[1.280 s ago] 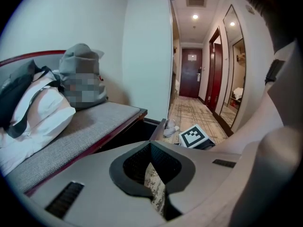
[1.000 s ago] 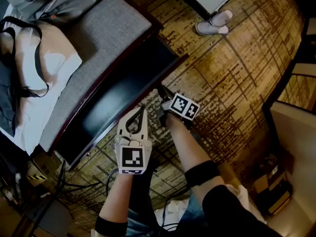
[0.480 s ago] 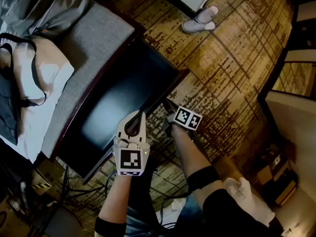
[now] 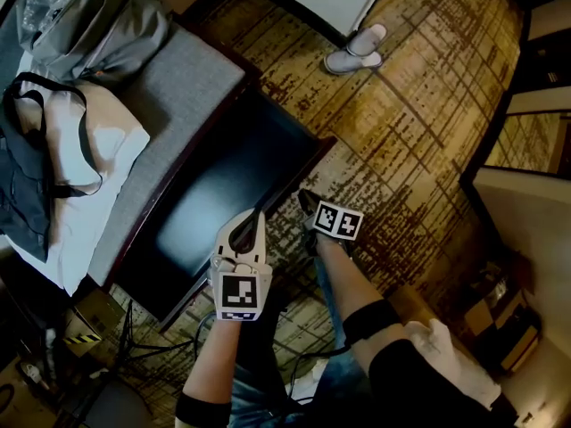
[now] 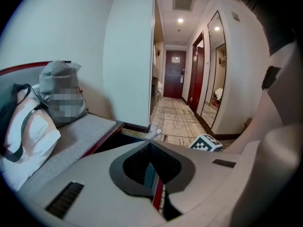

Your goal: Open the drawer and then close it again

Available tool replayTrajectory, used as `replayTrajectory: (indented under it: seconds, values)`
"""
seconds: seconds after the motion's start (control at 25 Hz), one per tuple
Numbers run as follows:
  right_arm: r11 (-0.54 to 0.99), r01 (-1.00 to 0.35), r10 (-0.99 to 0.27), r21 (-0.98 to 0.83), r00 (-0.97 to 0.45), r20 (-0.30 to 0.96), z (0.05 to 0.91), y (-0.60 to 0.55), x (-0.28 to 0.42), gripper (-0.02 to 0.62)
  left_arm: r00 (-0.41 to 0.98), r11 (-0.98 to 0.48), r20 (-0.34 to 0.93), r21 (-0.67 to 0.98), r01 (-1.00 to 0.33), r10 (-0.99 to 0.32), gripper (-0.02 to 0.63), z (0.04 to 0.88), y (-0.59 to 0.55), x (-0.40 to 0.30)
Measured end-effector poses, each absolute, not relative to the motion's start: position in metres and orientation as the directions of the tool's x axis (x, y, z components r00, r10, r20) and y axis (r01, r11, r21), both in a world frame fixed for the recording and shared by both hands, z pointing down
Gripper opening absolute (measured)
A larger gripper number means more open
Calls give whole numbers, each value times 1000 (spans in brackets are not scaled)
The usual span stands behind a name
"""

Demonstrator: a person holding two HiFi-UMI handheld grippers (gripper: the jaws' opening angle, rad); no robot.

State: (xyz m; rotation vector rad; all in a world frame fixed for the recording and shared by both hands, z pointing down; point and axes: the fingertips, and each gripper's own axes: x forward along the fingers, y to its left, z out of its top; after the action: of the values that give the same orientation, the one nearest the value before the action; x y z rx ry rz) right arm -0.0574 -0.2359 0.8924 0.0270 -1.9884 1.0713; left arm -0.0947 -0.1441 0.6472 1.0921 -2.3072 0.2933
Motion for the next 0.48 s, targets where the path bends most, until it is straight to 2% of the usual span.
replayTrajectory:
  seconds: [0.16,0.48]
  values:
    - [705,-309,344,-639,-639,688,816,-250,-51,14,-509,640,576,32,-767,-640,0,596,-134,-84]
    - [844,68,417,-532,-707,571,590,-250,-91,2,-611,721,525,7,-693,-593,0,446,-104,-67]
